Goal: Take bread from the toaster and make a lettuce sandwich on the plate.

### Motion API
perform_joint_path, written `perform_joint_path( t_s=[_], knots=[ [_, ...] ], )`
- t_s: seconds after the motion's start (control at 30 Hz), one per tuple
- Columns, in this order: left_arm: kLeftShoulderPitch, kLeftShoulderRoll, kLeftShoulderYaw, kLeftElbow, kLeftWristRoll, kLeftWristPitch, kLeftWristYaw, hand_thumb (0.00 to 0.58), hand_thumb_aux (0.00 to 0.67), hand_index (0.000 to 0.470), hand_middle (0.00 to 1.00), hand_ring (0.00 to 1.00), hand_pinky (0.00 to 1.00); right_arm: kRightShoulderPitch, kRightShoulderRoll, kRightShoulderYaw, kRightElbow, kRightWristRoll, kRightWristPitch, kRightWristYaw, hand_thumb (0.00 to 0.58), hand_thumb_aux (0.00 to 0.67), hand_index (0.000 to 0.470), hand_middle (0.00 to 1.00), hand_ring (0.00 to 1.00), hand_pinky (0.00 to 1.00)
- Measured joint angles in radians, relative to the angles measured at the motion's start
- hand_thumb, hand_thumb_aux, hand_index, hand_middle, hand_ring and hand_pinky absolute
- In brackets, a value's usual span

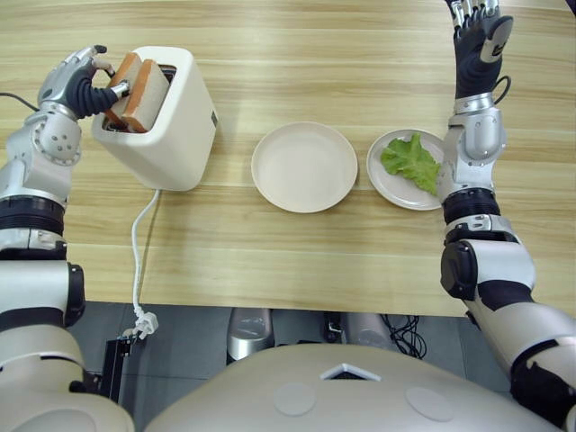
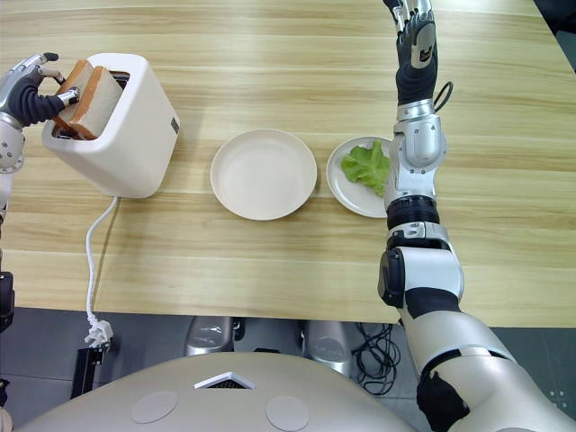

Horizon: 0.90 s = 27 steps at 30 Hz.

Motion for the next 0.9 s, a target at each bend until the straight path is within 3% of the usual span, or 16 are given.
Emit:
perform_joint_path(
  t_s=[0.9],
  knots=[
    [-0.06, -0.019, 0.207, -0.009, -0.271, -0.046, -0.108, 0.58, 0.67, 0.46, 1.0, 1.0, 1.0, 0.0, 0.005, 0.001, 0.0, -0.002, 0.004, -0.005, 0.0, 0.0, 0.0, 0.0, 0.0, 0.0]
  ],
)
